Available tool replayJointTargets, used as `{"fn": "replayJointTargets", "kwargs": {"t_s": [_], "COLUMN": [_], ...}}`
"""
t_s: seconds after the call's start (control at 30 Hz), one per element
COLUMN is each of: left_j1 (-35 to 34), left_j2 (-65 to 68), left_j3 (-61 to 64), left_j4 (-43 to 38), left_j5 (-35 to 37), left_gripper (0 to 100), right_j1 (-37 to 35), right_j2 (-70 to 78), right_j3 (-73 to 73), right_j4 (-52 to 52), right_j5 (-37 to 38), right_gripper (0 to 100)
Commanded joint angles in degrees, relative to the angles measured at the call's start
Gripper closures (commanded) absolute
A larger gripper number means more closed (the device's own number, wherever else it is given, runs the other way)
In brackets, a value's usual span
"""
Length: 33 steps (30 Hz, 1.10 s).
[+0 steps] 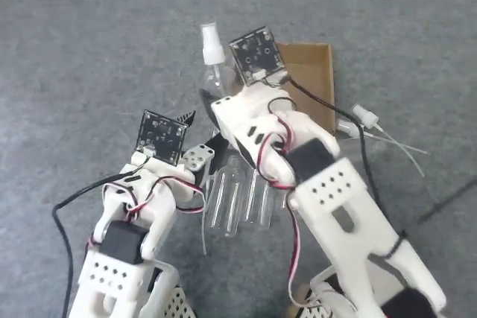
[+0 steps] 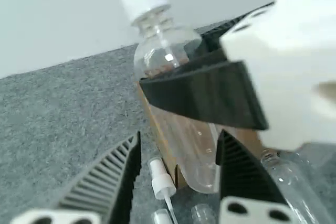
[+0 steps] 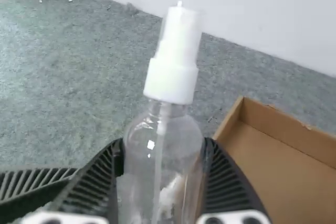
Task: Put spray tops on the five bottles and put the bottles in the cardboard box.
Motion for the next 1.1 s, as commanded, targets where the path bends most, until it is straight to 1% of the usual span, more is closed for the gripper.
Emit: {"fn": "replayJointTargets", "kwargs": {"t_s": [0.0, 0.1, 0.3, 0.4, 0.47, 0.6, 0.73, 0.83, 0.9, 1.07], "left_j1": [-0.53, -0.53, -0.53, -0.53, -0.53, -0.88, -5.45, -8.35, -8.79, -8.70], "left_j2": [-0.53, -0.53, -0.53, -0.53, -0.70, -1.05, -1.05, -1.05, -0.88, -0.97], "left_j3": [-0.13, -0.13, -0.04, -0.04, 0.04, 0.92, 1.01, 2.95, 3.91, 4.26], "left_j4": [-1.58, -1.58, -1.58, -1.23, -0.88, -0.26, -1.49, -5.27, -7.30, -7.65], "left_j5": [-0.70, -0.70, -0.70, -0.70, -0.70, -0.88, -0.53, 0.53, 0.88, 0.88], "left_gripper": [79, 79, 79, 79, 79, 88, 100, 99, 99, 99], "right_j1": [-0.04, -0.22, -0.04, 0.75, 2.59, 8.84, 13.76, 14.90, 14.99, 14.55], "right_j2": [-8.48, -12.26, -18.51, -18.59, -17.10, -9.36, 3.47, 13.32, 19.38, 31.52], "right_j3": [-4.40, -2.99, 1.67, 2.20, 2.20, 1.58, -2.46, -6.86, -9.67, -16.35], "right_j4": [4.62, 6.46, 6.81, 6.02, 3.30, -7.08, -15.25, -18.77, -21.32, -25.63], "right_j5": [-0.62, -0.53, -0.53, -0.09, 2.02, 5.45, 5.80, 5.71, 5.71, 5.71], "right_gripper": [99.2, 99.2, 99.2, 99.2, 99.2, 99.2, 99.2, 99.2, 99.2, 99.2]}}
